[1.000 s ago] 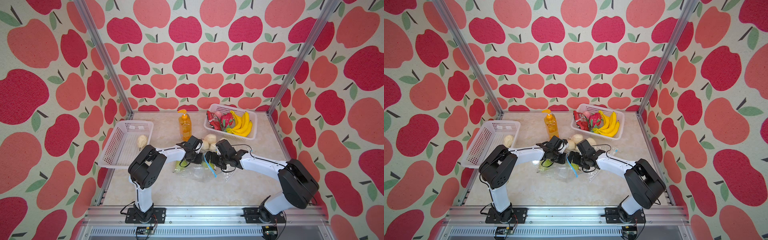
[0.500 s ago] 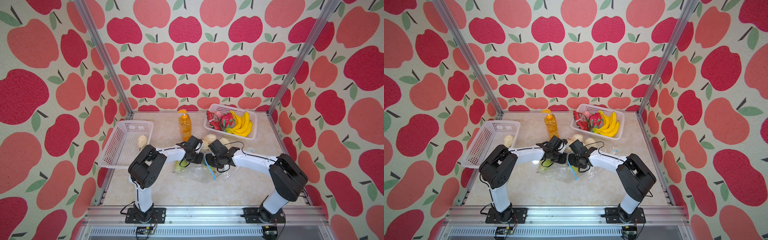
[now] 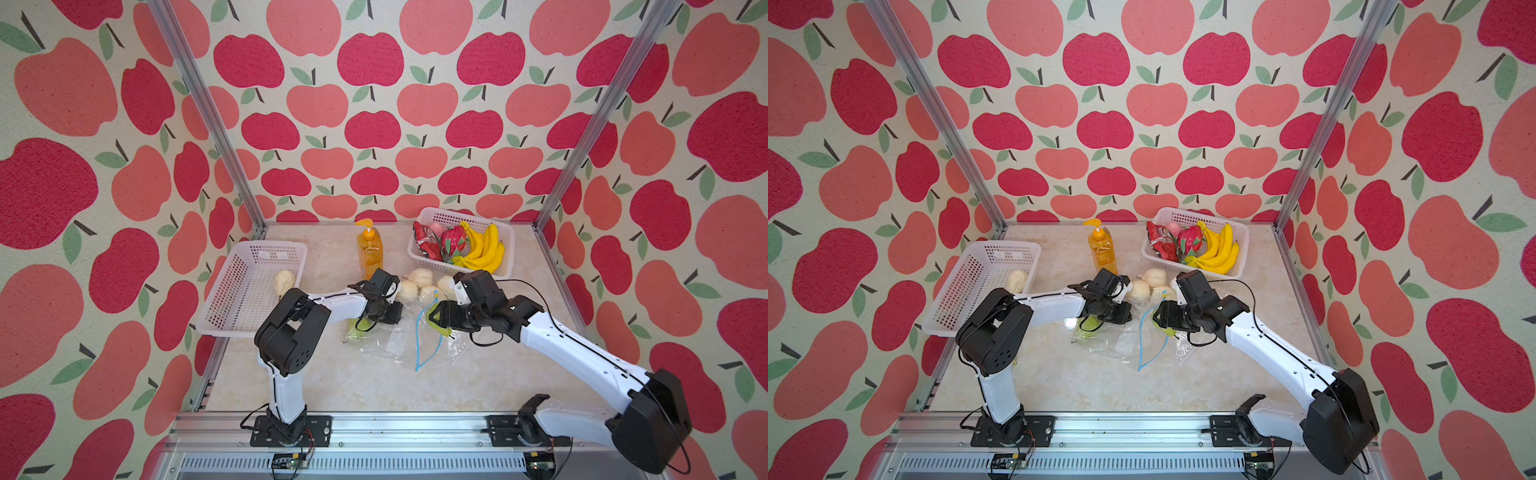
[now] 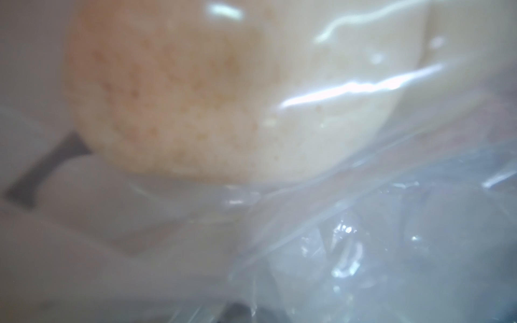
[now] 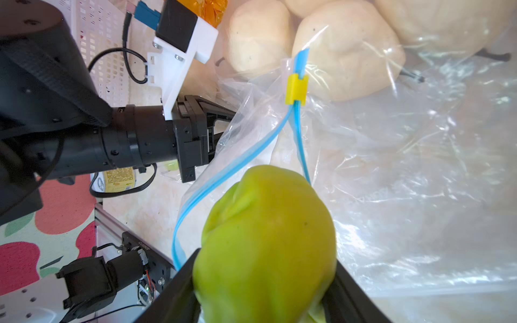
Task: Open the zip-top bag and take out the pear
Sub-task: Pick up the pear from the zipper food storage bag.
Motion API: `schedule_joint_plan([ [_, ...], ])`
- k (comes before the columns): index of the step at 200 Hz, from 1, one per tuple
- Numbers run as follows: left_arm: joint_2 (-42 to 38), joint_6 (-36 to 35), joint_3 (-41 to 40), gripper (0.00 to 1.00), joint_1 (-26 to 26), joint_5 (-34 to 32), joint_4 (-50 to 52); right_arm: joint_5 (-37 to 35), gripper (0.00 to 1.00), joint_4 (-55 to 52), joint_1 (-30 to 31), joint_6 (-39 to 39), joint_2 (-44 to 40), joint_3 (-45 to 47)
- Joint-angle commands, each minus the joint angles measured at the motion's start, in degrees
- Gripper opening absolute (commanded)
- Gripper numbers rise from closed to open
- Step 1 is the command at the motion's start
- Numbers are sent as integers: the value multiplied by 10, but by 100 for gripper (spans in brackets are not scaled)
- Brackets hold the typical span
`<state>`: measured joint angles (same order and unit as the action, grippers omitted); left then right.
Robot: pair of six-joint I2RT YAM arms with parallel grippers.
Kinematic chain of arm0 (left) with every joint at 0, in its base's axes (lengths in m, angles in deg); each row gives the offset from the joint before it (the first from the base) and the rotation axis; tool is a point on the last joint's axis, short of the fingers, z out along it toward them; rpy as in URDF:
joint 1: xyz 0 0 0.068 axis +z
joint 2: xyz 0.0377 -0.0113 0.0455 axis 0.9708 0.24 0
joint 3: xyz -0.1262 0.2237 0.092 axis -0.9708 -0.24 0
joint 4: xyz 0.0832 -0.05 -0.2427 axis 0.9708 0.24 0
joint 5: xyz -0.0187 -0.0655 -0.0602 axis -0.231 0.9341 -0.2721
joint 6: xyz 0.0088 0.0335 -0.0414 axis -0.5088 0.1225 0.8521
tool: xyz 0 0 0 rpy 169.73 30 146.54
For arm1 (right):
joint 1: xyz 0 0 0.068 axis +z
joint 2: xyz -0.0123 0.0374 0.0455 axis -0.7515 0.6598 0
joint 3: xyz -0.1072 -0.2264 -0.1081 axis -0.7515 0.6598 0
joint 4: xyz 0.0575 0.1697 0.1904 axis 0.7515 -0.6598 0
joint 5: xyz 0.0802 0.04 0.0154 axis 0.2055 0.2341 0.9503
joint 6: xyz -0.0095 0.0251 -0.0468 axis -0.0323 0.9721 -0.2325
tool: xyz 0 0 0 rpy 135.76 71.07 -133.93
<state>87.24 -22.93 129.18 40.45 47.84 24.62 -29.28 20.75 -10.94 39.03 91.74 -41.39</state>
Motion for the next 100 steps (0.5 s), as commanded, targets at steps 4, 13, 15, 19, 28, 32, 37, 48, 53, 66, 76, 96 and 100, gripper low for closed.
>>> schedule_joint_plan([
  [4,24,-12,-11,10,10,-28,49,73,53,-56,-53,-50,-65,12],
  [13,14,-16,-9,12,11,-28,53,91,53,-58,-75,-53,-87,14],
  [15,10,-17,-7,12,10,-28,54,94,53,-57,-81,-54,-91,13],
  [19,5,-20,-5,13,11,-26,58,100,54,-57,-90,-56,-98,13],
  [28,-10,-25,0,18,12,-24,67,116,54,-59,-109,-61,-107,8],
  [32,-18,-28,3,20,12,-24,71,125,54,-59,-116,-65,-109,5],
  [37,-27,-32,6,23,13,-22,76,134,54,-60,-124,-69,-109,0],
  [48,-53,-40,11,29,14,-18,88,148,55,-61,-135,-76,-109,-13],
  [53,-66,-45,14,32,15,-15,93,152,55,-62,-139,-79,-107,-19],
  [66,-106,-55,17,40,16,-13,106,166,55,-56,-146,-86,-104,-36],
  [76,-142,-61,20,45,17,-13,113,173,56,-50,-150,-88,-99,-49],
  [96,-207,-71,19,56,22,-8,118,197,57,-32,-154,-88,-84,-73],
  [100,-218,-77,17,58,22,-2,115,203,57,-27,-154,-86,-81,-78],
])
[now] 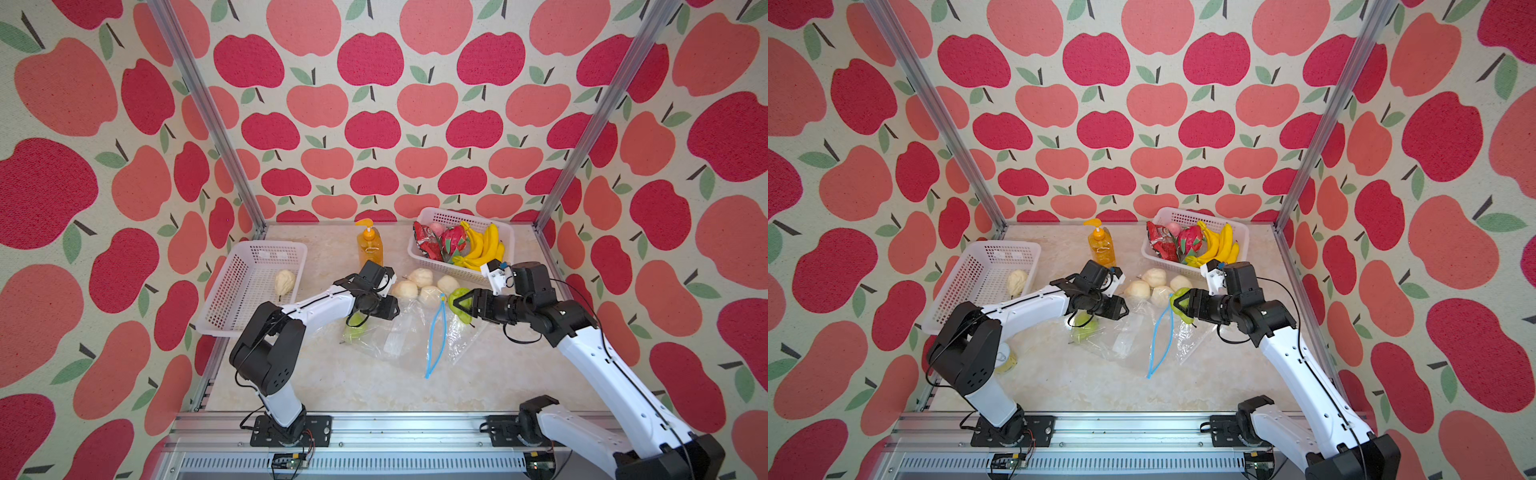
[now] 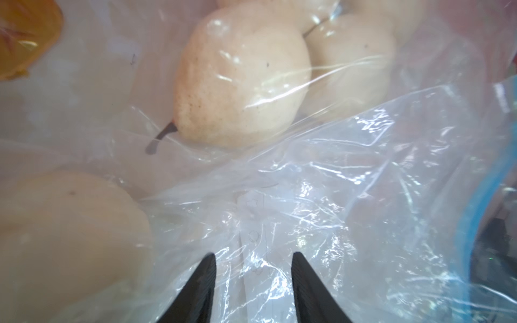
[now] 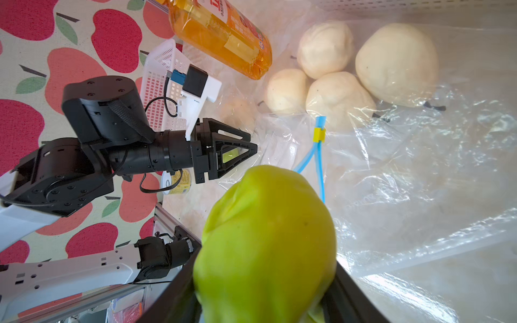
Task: Open the zip-top bag and take out the pear
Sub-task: Pick up the pear from the zipper food storage bag.
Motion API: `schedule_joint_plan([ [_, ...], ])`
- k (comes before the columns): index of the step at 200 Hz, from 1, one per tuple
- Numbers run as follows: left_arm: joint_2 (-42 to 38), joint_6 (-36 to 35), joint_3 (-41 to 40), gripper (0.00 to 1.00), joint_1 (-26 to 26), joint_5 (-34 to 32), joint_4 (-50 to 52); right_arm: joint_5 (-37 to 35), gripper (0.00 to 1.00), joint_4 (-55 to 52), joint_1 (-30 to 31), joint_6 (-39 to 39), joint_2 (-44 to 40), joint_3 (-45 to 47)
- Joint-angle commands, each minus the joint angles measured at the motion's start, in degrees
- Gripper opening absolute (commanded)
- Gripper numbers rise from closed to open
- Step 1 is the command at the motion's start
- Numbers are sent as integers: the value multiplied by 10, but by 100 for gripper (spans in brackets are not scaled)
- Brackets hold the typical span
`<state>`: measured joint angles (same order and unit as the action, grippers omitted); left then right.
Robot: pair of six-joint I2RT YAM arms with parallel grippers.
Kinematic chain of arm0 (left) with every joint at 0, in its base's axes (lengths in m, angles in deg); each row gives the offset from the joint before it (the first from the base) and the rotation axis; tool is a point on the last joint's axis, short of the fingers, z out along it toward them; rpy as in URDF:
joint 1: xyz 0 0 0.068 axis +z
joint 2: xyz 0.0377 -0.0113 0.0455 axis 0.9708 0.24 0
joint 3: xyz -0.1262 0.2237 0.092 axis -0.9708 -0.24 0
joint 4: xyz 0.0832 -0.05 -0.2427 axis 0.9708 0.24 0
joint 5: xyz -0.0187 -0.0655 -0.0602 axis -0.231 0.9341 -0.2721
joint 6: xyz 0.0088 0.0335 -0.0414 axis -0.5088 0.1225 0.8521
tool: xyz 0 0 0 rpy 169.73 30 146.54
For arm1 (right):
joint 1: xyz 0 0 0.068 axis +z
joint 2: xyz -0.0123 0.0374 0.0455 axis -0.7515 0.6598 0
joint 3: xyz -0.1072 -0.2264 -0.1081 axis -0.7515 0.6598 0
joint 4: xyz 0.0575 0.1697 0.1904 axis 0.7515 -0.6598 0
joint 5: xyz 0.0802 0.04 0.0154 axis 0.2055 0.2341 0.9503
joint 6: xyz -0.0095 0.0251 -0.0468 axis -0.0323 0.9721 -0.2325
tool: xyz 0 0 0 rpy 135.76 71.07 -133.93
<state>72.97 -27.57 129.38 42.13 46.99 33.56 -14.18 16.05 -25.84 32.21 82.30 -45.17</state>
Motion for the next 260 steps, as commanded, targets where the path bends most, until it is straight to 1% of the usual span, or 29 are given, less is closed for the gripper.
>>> schedule_joint_plan([
  [1,-78,-31,15,59,6,8,25,53,57,22,-5,-18,14,-41],
  [14,-112,-53,7,65,9,39,5,70,58,43,-5,-8,27,-51],
  [30,-152,-86,-14,75,11,98,-43,92,57,68,-5,8,43,-65],
  [41,-181,-102,-41,81,9,130,-96,106,58,85,-5,18,52,-71],
  [50,-209,-108,-69,90,9,150,-151,118,58,100,-5,25,59,-76],
  [59,-232,-115,-99,97,9,166,-210,134,59,111,-5,28,64,-80],
  [70,-250,-125,-121,100,8,183,-262,153,60,124,-5,28,71,-83],
  [81,-253,-140,-120,100,5,201,-273,172,61,135,-5,28,77,-86],
  [97,-239,-163,-95,99,-3,212,-248,203,61,154,-4,31,85,-89],
  [121,-219,-172,-78,98,-20,207,-268,236,62,157,0,19,102,-102],
  [147,-204,-187,-62,98,-40,178,-291,255,62,155,11,4,117,-116],
  [169,-190,-173,-43,98,-41,186,-296,260,63,153,23,-4,132,-127],
  [210,-175,-146,-31,100,-45,169,-321,263,63,160,47,-12,150,-141],
  [236,-172,-130,-29,94,-46,169,-337,261,63,176,56,-2,157,-138],
  [250,-169,-130,-24,86,-46,168,-330,258,65,181,60,1,159,-138],
  [260,-167,-132,-21,79,-45,168,-323,256,69,184,61,4,161,-138],
])
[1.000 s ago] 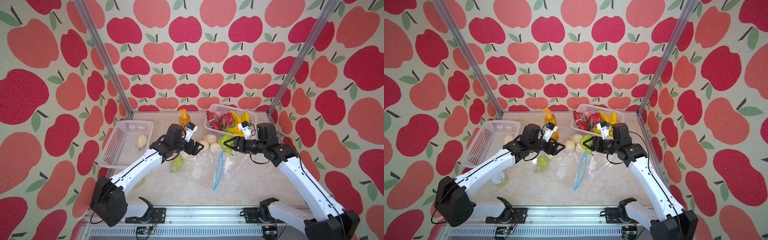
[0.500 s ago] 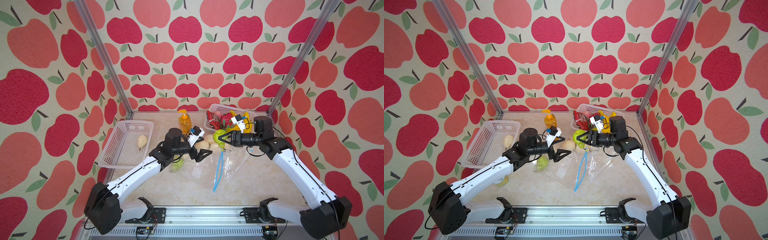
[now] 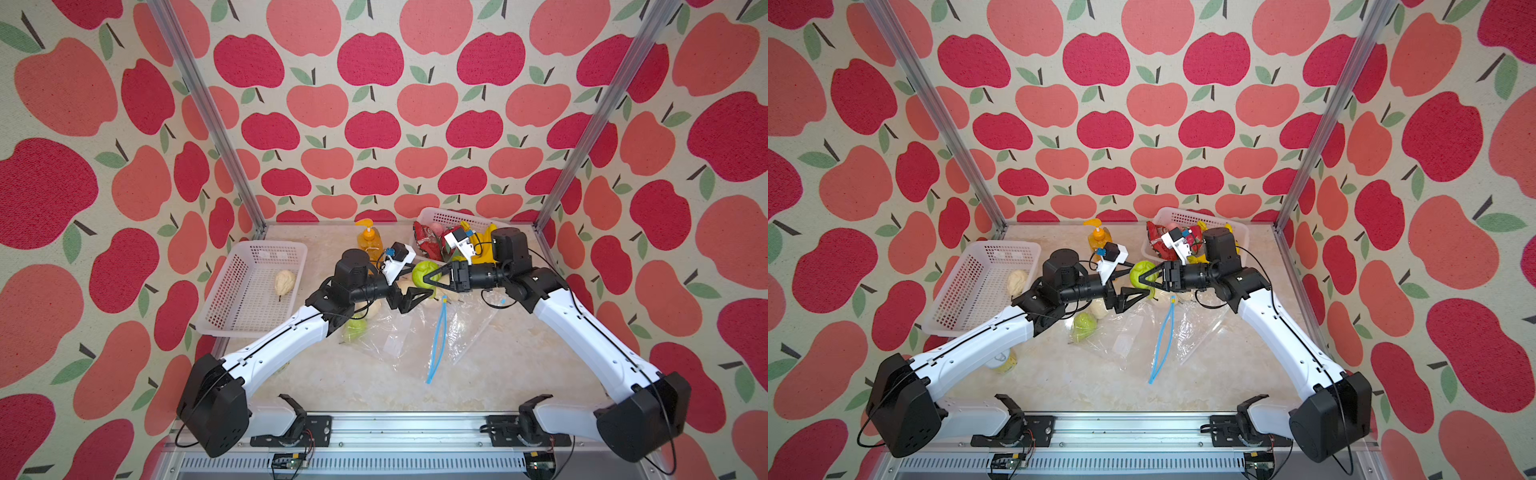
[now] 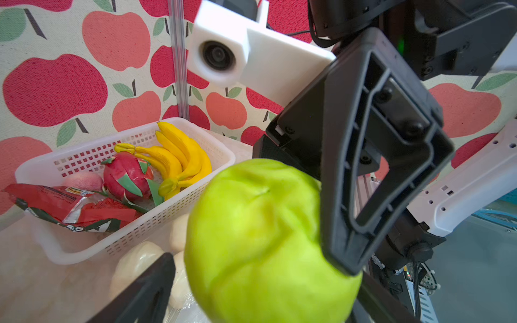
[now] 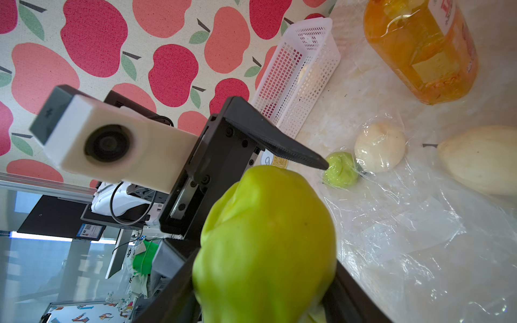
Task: Open the zip-top bag and take out the pear
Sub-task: Pick up the pear from the zipper food storage bag, then place the pear in the basket.
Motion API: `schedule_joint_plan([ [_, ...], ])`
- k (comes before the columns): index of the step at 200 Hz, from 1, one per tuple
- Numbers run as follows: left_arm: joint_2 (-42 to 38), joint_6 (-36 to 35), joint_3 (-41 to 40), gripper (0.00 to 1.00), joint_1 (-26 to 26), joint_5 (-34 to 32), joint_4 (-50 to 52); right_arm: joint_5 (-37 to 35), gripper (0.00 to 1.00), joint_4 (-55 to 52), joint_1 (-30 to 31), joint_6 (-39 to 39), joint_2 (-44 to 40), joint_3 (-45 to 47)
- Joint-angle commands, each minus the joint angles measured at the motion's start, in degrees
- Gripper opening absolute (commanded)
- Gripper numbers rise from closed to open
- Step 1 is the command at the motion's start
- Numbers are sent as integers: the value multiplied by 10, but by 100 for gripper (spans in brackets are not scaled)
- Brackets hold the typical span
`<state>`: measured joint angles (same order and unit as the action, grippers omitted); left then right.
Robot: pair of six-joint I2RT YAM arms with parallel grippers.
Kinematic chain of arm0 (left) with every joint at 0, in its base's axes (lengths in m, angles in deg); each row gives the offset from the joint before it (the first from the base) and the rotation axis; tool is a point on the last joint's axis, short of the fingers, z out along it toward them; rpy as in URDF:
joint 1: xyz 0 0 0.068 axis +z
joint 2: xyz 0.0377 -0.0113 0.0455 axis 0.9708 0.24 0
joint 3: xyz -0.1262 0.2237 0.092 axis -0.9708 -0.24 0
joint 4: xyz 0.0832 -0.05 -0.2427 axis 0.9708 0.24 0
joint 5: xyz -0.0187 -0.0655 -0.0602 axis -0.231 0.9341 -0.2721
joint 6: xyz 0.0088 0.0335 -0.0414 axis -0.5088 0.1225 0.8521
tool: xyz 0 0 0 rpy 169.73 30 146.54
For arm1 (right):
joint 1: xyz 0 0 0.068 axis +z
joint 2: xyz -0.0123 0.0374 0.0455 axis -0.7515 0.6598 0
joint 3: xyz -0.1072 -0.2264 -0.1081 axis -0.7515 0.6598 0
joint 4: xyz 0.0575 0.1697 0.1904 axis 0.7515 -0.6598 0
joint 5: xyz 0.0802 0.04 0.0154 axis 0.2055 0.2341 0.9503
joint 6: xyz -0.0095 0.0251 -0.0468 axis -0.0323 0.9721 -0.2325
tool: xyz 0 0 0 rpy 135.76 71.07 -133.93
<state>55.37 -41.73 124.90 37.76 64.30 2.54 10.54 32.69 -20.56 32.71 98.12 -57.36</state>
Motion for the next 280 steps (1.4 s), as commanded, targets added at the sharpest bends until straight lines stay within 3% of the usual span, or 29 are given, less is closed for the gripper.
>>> schedule_joint_plan([
  [1,9,9,24,78,-2,-5,-12,8,69,18,8,0,2,-16],
  [22,7,12,20,60,0,-6,-17,0,79,23,10,7,2,-15],
  [55,6,30,13,53,12,-18,-19,-44,92,0,7,24,6,-30],
  [82,-4,60,0,53,51,-18,-11,-104,94,-37,-12,30,-5,-47],
  [102,-22,68,-14,54,104,-21,16,-168,94,-80,-31,27,-21,-52],
  [131,-36,82,-22,54,229,-34,87,-232,93,-137,-34,-5,-29,-44],
  [172,8,50,18,54,393,-143,217,-304,91,-190,6,-55,-12,-13],
  [197,48,58,36,53,479,-177,231,-322,90,-194,31,-67,6,3],
  [219,84,20,63,52,514,-238,256,-325,90,-182,44,-70,18,16],
  [244,149,-5,109,52,545,-262,300,-318,90,-161,46,-67,26,30],
  [280,183,-24,86,50,568,-312,263,-316,90,-141,45,-60,23,51],
])
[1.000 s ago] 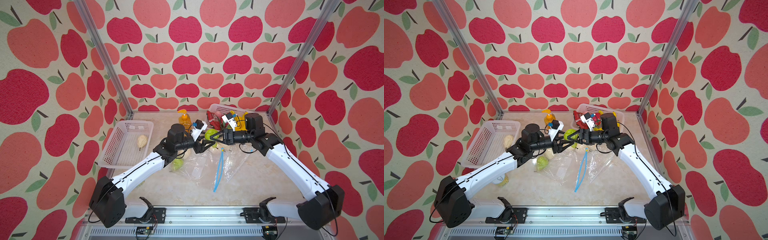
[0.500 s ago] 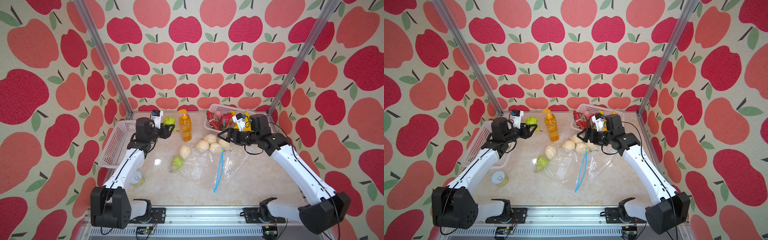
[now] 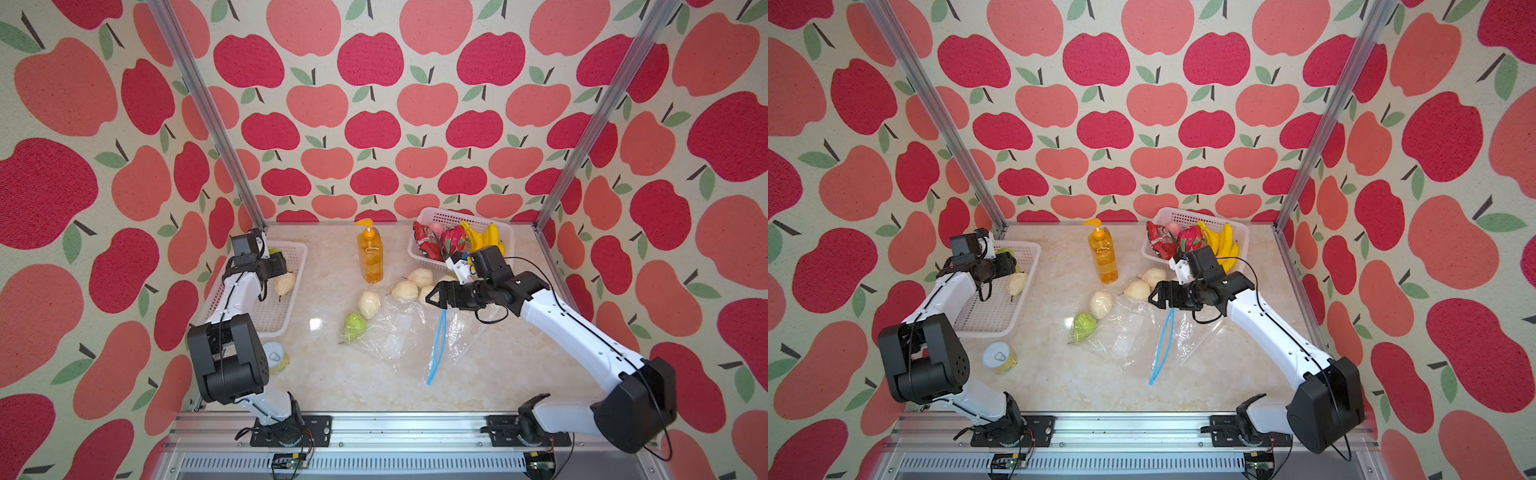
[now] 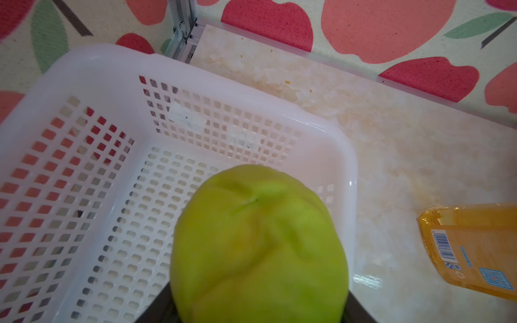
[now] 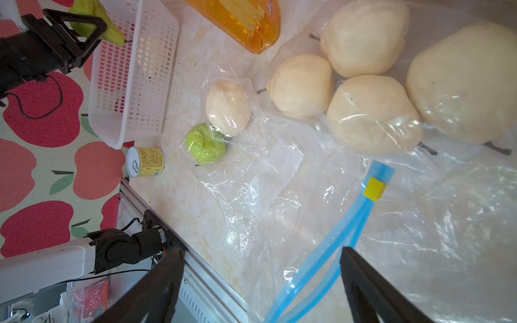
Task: Open the zip-top bag and take out the pear
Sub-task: Place the pear in the basket.
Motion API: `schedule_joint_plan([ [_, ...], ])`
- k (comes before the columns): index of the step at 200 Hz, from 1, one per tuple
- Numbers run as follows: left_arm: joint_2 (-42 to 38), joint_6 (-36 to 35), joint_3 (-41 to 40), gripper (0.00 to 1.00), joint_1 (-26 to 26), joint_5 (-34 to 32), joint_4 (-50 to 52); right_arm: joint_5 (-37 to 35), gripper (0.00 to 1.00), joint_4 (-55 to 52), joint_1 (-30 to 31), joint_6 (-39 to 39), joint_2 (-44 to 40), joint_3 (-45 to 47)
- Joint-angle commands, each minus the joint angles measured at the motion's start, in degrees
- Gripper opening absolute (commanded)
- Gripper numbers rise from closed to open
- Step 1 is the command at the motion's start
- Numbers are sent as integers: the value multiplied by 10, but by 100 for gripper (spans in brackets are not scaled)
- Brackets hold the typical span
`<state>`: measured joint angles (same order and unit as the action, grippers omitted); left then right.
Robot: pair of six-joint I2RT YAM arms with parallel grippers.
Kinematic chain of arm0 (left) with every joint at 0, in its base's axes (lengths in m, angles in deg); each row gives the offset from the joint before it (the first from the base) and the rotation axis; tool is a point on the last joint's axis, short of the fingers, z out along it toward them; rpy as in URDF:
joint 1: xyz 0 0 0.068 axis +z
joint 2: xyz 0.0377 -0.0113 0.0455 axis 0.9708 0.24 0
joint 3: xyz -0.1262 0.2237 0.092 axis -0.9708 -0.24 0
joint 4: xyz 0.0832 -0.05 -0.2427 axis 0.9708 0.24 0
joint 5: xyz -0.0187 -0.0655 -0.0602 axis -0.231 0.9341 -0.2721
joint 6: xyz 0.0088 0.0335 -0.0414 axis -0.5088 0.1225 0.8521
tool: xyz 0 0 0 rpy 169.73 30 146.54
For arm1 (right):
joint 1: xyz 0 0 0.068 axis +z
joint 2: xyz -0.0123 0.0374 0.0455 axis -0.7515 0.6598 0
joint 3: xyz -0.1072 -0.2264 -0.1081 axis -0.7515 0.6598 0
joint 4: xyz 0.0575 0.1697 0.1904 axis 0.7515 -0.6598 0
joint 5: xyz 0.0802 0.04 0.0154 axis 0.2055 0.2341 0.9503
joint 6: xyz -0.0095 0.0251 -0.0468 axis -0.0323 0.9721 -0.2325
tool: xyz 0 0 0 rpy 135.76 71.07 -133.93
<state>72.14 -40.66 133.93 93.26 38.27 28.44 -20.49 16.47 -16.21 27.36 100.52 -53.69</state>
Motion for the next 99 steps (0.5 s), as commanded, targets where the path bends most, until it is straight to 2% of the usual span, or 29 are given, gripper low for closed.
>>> schedule_joint_plan([
  [1,16,-35,-5,50,13,-54,4,-5,90,21,2,-7,-1,14],
  [37,40,-57,-18,52,45,-85,-3,-7,90,21,2,-6,-4,20],
  [60,65,-59,-18,56,57,-82,-1,-5,91,20,2,-9,-1,18],
  [84,98,-53,-6,65,60,-79,15,-1,91,20,3,-8,6,15],
  [99,105,-52,-5,75,62,-81,15,0,91,21,3,-7,6,16],
])
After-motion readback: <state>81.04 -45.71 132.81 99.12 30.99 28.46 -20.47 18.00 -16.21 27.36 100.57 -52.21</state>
